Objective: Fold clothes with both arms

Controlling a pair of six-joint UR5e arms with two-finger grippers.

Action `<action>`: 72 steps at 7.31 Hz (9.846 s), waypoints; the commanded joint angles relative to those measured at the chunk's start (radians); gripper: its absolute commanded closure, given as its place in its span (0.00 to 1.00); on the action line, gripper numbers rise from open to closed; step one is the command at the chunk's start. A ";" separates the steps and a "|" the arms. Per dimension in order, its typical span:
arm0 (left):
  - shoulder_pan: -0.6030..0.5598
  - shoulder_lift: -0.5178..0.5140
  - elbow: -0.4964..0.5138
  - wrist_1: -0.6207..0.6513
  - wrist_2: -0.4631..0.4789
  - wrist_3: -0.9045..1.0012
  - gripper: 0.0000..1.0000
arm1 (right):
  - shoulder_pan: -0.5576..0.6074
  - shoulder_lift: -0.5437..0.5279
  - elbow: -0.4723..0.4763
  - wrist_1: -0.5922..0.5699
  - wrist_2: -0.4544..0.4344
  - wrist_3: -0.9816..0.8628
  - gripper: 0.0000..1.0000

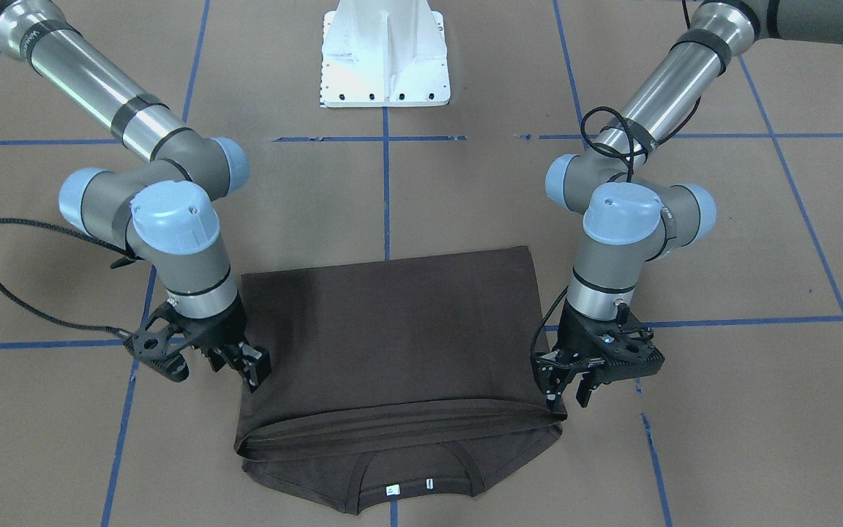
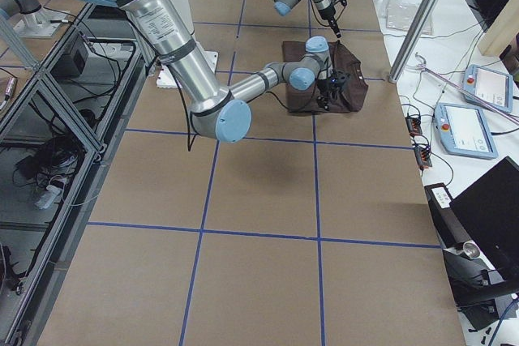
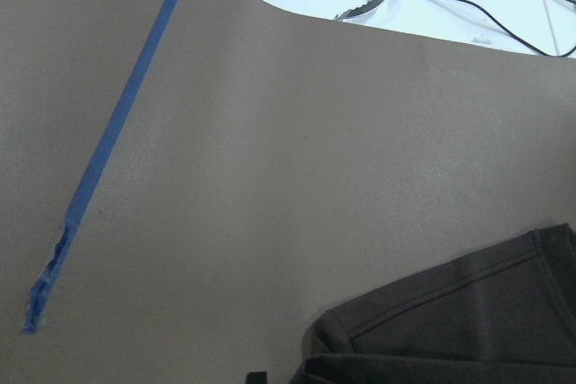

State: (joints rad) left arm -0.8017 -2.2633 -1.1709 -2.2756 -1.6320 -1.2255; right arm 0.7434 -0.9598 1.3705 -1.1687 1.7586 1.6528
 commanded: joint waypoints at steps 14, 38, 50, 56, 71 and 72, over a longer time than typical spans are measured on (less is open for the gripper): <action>-0.001 0.048 -0.032 -0.013 -0.002 0.009 0.47 | -0.150 -0.221 0.257 -0.003 -0.010 0.150 1.00; 0.342 0.347 -0.575 0.179 -0.181 -0.439 1.00 | -0.269 -0.586 0.749 -0.025 0.208 0.196 0.00; -0.103 -0.155 0.139 -0.009 -0.193 -0.101 0.59 | -0.280 -0.199 0.480 -0.043 -0.024 0.284 0.00; -0.103 -0.030 -0.016 -0.009 -0.230 -0.100 0.58 | -0.437 -0.082 0.345 -0.154 -0.099 0.502 0.16; -0.105 -0.013 -0.053 0.005 -0.233 -0.100 0.58 | -0.407 -0.039 0.301 -0.170 -0.096 0.510 1.00; -0.105 -0.013 -0.055 0.005 -0.239 -0.100 0.58 | -0.406 -0.046 0.315 -0.171 -0.093 0.510 1.00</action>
State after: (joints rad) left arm -0.9066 -2.2761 -1.2241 -2.2708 -1.8668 -1.3254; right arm 0.3359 -1.0001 1.6715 -1.3367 1.6624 2.1629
